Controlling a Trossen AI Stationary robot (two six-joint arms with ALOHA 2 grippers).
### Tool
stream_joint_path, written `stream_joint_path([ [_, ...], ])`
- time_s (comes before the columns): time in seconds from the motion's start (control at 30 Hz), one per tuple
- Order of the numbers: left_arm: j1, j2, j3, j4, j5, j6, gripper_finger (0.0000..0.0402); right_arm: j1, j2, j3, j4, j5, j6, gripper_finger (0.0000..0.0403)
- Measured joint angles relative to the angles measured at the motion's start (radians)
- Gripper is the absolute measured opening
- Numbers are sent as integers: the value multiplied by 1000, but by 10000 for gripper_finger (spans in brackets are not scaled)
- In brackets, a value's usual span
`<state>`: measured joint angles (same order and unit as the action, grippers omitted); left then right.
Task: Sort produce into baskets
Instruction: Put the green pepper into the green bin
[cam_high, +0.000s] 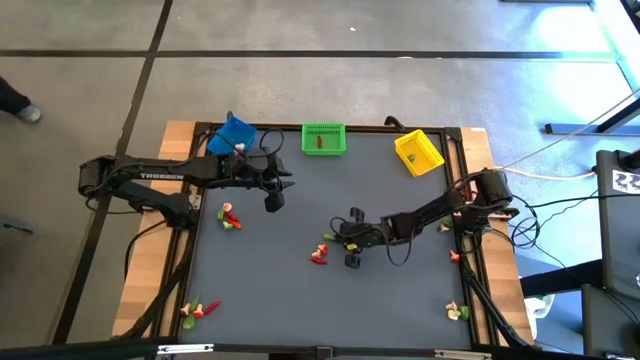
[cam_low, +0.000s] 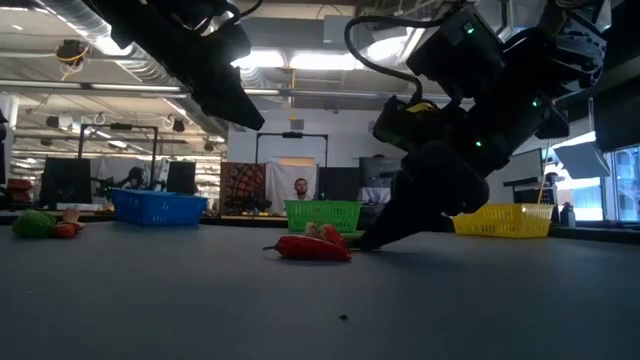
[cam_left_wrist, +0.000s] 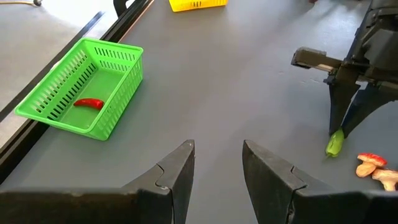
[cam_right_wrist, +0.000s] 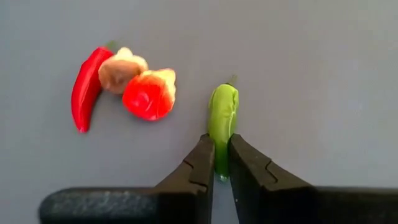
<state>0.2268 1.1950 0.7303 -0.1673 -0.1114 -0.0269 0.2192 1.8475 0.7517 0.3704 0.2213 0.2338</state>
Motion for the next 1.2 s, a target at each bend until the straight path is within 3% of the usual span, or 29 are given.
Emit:
stream_joint_path([
  [0.17, 0, 0, 0, 0, 0, 0, 131, -27, -60, 0, -37, 57, -3, 37],
  [0.63, 1, 0, 0, 43, 0, 45, 131, -231, -195, 2, -79, 66, -68, 37],
  [1.2, 1, 0, 0, 236, -1, 102, 131, -575, -195, 4, 132, 82, -112, 37],
])
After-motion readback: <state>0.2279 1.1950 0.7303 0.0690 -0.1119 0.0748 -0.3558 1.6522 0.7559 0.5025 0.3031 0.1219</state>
